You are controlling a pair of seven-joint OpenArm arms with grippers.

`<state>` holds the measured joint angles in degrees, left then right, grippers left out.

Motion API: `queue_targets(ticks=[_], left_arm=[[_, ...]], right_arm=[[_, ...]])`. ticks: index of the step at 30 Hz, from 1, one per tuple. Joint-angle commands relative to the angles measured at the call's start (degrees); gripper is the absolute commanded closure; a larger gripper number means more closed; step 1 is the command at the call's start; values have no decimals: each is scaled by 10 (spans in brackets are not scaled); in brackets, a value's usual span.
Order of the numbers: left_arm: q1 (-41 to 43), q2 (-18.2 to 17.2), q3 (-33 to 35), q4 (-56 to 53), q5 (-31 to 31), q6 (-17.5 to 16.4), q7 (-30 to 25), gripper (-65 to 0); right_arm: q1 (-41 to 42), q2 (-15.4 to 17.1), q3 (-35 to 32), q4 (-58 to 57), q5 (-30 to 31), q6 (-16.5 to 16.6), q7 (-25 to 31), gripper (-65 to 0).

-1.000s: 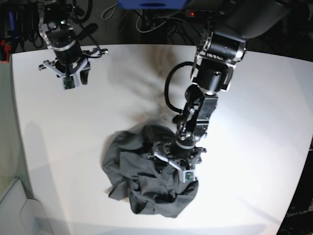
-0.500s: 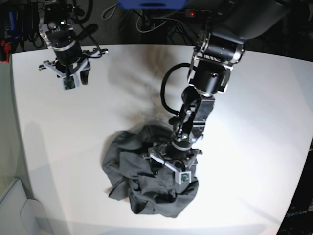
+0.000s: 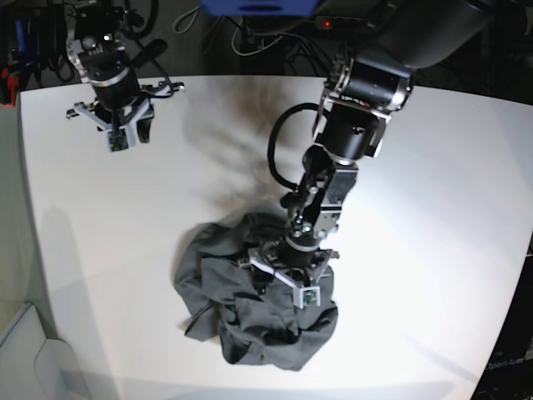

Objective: Layout the t-shirt on the table in an organized manner, then fold the t-shirt properly
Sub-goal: 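Reach the left gripper into the grey t-shirt and grasp fabric, then lift and drag the grasped fabric outward with the left gripper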

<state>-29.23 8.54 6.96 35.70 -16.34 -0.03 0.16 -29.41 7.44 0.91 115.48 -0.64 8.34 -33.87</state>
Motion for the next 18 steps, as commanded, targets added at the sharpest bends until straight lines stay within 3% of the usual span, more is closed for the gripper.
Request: queue_targets(ticks=[1, 5, 8, 13, 18], left_arm=[[-19, 5, 1, 8, 0, -4, -16, -347], [-19, 5, 1, 7, 0, -4, -17, -165], [-19, 5, 0, 7, -1, -4, -18, -82], [-19, 5, 0, 7, -2, -4, -19, -5], [-19, 5, -1, 32, -3, 0, -18, -6]], right_arm=[[-2, 2, 1, 9, 2, 1, 11, -135], [-3, 2, 1, 9, 2, 1, 11, -135], [-3, 2, 1, 9, 2, 1, 11, -135], [-9, 2, 1, 9, 2, 1, 11, -135], [-10, 2, 1, 9, 2, 1, 11, -135]])
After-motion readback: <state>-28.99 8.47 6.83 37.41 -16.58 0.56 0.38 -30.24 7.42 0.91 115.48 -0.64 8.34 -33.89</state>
